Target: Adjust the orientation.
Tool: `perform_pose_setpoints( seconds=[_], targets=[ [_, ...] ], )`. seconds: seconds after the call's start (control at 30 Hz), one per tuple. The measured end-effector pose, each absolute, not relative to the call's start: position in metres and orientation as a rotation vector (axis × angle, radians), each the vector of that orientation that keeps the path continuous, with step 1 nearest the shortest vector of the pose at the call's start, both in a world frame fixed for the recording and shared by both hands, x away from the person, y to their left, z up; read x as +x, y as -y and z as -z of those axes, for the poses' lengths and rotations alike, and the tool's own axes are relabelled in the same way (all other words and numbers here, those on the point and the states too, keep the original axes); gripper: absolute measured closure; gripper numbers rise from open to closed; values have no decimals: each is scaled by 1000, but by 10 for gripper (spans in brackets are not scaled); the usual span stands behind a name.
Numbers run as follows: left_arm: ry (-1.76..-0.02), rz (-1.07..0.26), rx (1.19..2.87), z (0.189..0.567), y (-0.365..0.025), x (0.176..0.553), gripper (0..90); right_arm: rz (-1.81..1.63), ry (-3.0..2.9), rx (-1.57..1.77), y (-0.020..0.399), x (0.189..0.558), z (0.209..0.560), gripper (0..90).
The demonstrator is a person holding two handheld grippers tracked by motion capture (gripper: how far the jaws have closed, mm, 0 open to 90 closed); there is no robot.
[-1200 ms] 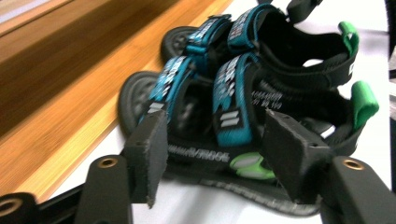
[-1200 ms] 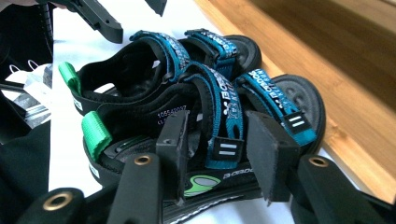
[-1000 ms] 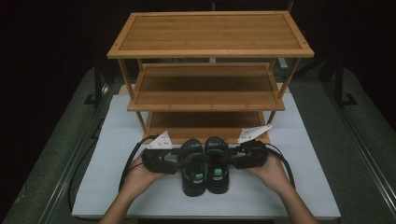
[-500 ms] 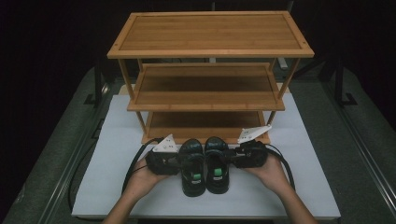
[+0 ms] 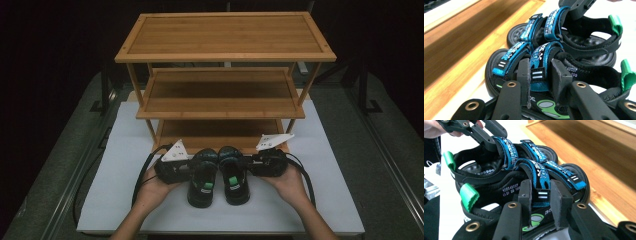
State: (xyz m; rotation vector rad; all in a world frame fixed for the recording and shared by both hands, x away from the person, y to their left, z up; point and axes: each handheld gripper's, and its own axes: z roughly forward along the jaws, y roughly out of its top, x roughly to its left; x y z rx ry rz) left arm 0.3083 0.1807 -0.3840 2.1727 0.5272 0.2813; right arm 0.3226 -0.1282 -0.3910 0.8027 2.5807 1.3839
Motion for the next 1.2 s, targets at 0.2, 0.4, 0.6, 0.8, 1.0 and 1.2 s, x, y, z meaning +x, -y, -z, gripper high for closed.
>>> perform_pose_setpoints(
  seconds=[0.2, 0.4, 0.6, 0.8, 1.0, 1.2],
  targets=[
    [-525, -310, 2147, 377, -176, 315, 715, -1403, -2538, 827, 131, 326, 384, 716],
    [-539, -336, 2117, 372, -172, 328, 715, -1405, -2476, 871, 132, 337, 380, 716],
    [-565, -368, 2084, 372, -168, 342, 714, -1391, -2417, 902, 128, 348, 381, 716],
    [-595, -402, 2047, 377, -166, 351, 715, -1394, -2363, 926, 126, 358, 386, 716],
    [-606, -424, 2038, 382, -166, 358, 715, -1384, -2342, 940, 123, 363, 392, 716],
    [-623, -458, 2015, 385, -165, 363, 715, -1379, -2284, 952, 120, 367, 394, 716]
  ],
)
